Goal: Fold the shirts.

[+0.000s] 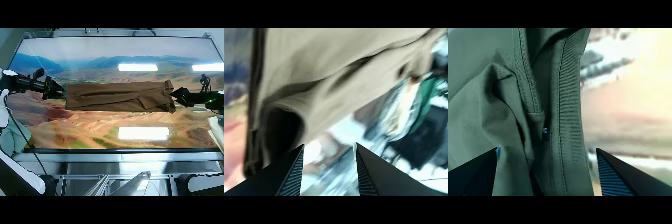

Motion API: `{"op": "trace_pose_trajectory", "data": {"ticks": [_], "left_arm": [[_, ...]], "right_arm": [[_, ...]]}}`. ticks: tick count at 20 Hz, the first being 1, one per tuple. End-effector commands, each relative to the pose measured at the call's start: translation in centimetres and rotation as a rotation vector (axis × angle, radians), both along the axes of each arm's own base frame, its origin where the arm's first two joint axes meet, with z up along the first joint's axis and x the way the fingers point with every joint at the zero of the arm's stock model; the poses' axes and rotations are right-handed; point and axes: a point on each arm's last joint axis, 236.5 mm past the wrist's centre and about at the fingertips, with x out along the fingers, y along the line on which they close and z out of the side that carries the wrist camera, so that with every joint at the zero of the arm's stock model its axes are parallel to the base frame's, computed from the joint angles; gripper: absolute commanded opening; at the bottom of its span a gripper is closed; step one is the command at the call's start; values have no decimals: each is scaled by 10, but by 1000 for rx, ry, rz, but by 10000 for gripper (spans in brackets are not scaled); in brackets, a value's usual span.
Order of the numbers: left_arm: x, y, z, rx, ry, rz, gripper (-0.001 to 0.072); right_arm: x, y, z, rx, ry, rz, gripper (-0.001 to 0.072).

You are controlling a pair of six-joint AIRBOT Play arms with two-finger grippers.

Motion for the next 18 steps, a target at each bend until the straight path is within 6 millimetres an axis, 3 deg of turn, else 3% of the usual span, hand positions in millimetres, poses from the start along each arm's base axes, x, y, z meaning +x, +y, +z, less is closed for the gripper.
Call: {"op": "trace_pose_trajectory", "data": {"ticks": [1,2,5,6,8,9,10,12,14,16,18], "left_arm": [[18,11,43,-114,-89,96,223],[20,10,53,-120,-140,84,-1],[23,-13,71,-90,-255,19,-1],[21,-29,76,-86,-287,-23,-1],[13,-72,85,-83,-336,-132,-1],[7,-95,87,-81,-353,-188,-1],[0,-123,89,-88,-372,-249,-1],[-13,-178,85,-87,-384,-338,-1],[-16,-229,65,8,-432,-390,0],[-3,-267,36,186,-534,-392,0],[13,-290,10,370,-598,-347,1]], "right_arm": [[2,8,-11,-13,30,15,708],[6,14,-10,-16,25,31,706],[16,36,-15,11,64,40,694],[18,44,-18,24,76,56,551],[16,61,-20,57,98,113,390],[14,67,-18,71,104,139,184],[14,70,-15,71,92,163,24],[15,73,-3,87,77,201,18],[13,75,17,109,58,244,18],[11,71,41,121,33,266,17],[6,60,66,133,14,256,17]]}}
